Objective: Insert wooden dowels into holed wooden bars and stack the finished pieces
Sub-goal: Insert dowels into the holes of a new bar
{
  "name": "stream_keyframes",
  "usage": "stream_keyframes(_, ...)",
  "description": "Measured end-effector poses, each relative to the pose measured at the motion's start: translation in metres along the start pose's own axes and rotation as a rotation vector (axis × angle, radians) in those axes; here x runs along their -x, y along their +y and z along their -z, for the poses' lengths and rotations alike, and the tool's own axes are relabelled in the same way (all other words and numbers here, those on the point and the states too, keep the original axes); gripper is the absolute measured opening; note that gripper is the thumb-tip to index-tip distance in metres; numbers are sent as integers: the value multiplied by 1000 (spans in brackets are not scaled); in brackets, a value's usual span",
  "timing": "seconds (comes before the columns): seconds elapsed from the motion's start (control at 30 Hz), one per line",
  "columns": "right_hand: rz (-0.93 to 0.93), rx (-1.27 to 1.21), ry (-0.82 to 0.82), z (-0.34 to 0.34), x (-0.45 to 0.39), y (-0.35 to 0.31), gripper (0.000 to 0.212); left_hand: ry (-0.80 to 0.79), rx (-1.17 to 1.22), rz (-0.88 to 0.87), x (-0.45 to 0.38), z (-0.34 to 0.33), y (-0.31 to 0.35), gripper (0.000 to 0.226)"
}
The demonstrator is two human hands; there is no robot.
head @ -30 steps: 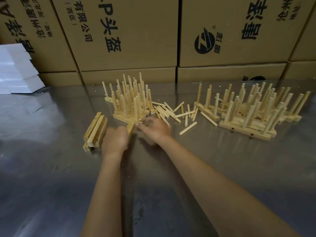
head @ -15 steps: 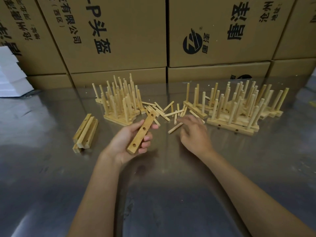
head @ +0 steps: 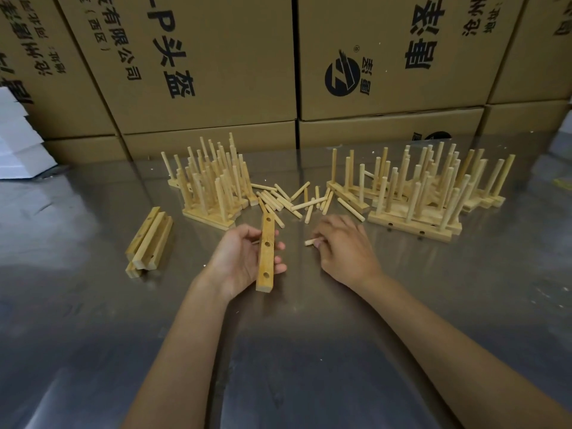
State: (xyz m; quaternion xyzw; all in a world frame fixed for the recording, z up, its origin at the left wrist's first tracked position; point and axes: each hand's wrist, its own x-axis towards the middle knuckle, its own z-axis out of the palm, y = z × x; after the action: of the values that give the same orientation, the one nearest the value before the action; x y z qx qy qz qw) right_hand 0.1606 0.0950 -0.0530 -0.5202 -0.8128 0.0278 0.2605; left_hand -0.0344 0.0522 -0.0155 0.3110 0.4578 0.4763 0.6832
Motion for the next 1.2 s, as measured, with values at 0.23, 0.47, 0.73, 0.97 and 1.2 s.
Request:
stream_keyframes(0.23,-78,-310,162,12,24,-12,8,31,-265,-22,-1,-7,-5,37)
stream_keyframes(0.47,30,-410,259,31,25,-23,10,-199,-341,-138,6,-16,-4,36)
stream_keyframes(0.73,133,-253,203,39,26,-26,11,-117,-387,-151,3,-20,-5,34)
stream_keyframes(0.97,184,-262,144,38,28,-32,5,-83,-386,-198,3,-22,-7,33)
stream_keyframes(1.2,124,-206,214,42,28,-30,6,-131,-436,-243,5,-24,-5,36)
